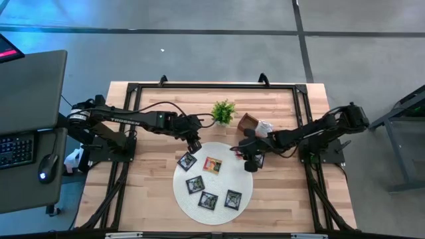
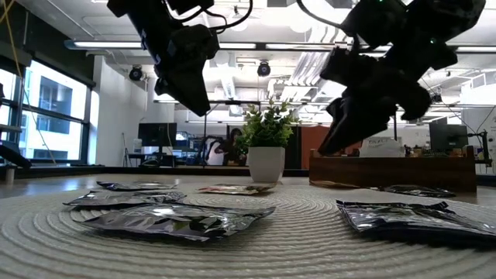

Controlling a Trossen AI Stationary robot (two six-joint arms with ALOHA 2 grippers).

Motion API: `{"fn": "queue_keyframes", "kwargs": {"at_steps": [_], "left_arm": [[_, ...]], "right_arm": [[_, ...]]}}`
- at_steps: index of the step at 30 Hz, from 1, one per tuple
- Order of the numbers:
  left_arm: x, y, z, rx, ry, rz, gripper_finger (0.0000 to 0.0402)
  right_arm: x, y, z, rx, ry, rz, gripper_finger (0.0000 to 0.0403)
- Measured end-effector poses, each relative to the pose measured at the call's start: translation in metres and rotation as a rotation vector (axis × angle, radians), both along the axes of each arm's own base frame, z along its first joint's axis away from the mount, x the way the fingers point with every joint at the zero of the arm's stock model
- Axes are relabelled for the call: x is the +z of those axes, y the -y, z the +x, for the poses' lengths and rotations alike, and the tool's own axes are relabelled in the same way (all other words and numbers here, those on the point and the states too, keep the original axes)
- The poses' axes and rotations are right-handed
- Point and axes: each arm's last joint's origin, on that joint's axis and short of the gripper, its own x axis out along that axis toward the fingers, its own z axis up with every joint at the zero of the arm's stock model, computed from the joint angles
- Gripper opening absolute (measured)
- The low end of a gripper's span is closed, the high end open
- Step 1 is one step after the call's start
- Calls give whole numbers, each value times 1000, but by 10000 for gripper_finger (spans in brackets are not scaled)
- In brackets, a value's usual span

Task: Pick & Place Tea
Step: Put the yellow tea bag into the right section of the wooden organizer

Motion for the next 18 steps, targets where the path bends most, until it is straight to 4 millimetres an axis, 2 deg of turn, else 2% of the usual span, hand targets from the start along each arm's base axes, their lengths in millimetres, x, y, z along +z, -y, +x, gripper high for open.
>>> {"fn": "queue_keyframes", "kwargs": {"at_steps": [5,11,14,18], "left_arm": [[0,0,0,0,0,0,129],[0,0,0,6,2,-3,129],[0,0,0,25,5,-14,129],[0,0,0,29,6,-17,129]], "right_arm": [[1,1,-2,14,-95,-26,130],[4,9,-4,10,-190,-44,184],[-2,14,-10,29,-250,-31,204],[-14,22,-18,-2,-293,-36,210]]}}
